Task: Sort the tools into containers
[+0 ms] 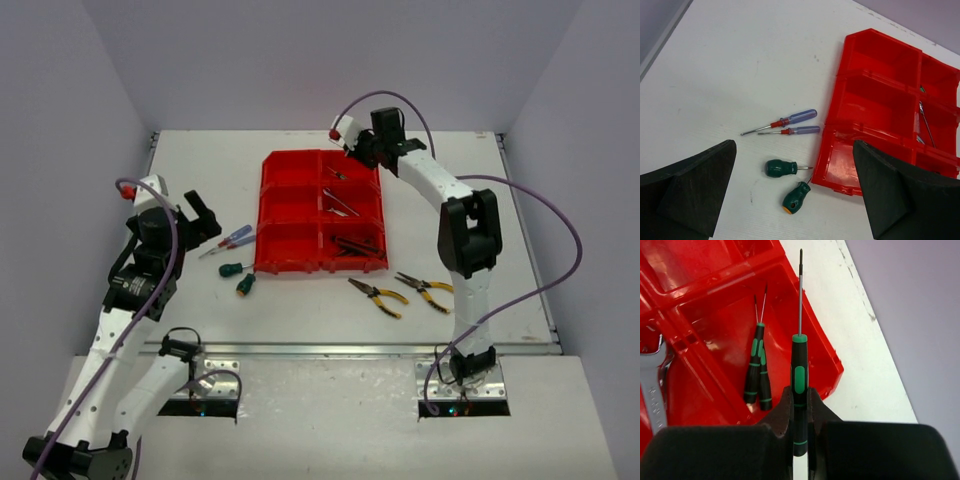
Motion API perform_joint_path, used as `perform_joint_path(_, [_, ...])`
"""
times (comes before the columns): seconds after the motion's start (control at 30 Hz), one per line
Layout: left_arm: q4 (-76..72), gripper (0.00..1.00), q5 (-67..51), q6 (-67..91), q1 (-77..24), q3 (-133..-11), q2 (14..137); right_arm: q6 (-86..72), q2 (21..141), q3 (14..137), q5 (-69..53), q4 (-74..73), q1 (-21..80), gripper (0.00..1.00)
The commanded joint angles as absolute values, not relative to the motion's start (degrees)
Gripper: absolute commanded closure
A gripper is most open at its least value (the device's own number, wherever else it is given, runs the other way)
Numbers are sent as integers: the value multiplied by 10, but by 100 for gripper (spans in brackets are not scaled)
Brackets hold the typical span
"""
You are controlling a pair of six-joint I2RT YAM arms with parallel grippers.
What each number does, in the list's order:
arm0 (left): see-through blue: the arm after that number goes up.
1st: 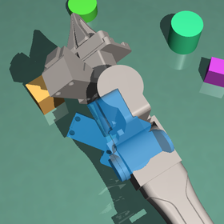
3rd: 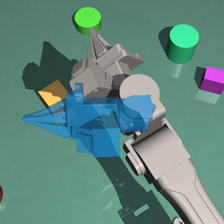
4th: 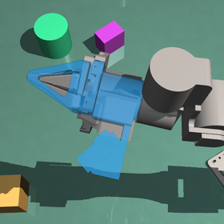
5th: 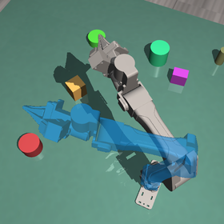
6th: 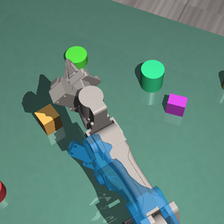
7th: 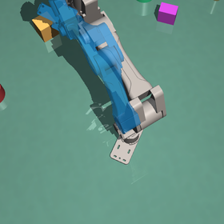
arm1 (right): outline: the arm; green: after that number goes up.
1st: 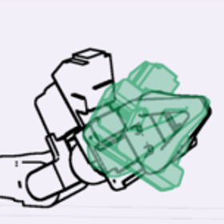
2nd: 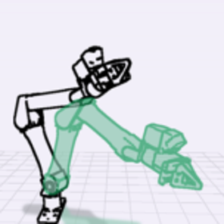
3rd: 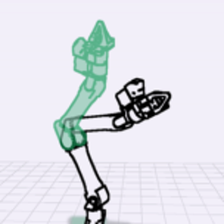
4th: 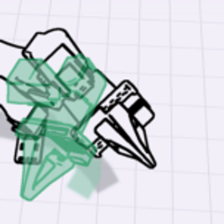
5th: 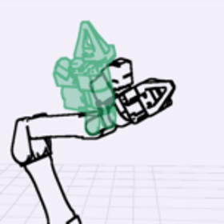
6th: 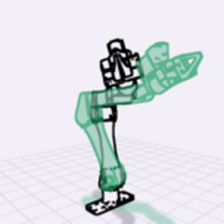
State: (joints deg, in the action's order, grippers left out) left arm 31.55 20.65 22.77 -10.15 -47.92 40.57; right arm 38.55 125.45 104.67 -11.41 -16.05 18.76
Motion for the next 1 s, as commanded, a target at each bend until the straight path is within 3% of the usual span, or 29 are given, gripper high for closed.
perform_joint_path(0.0, [287,0,182,217,-105,-481,417,426,1261,1088,-174,-154,194,84])
perform_joint_path(0.13, [285,0,178,217,-105,-480,415,401,1267,1090,-190,-147,194,49])
perform_joint_path(0.27, [328,0,165,245,-106,-508,448,364,1256,1098,-179,-149,194,37])
perform_joint_path(0.3, [339,0,169,256,-106,-512,456,357,1248,1096,-171,-146,194,29])
perform_joint_path(0.33, [378,0,171,294,-105,-530,482,324,1221,1094,-154,-138,195,9])
perform_joint_path(0.37, [391,0,170,306,-105,-545,492,283,1208,1094,-143,-136,197,1])
perform_joint_path(0.53, [437,0,169,306,-105,-608,614,44,1081,1037,-92,-191,207,1])
perform_joint_path(0.7, [438,0,180,325,-78,-680,761,-108,912,828,-246,-154,205,1])
perform_joint_path(0.97, [624,0,205,624,-68,-843,983,-210,736,601,-298,-78,207,1])
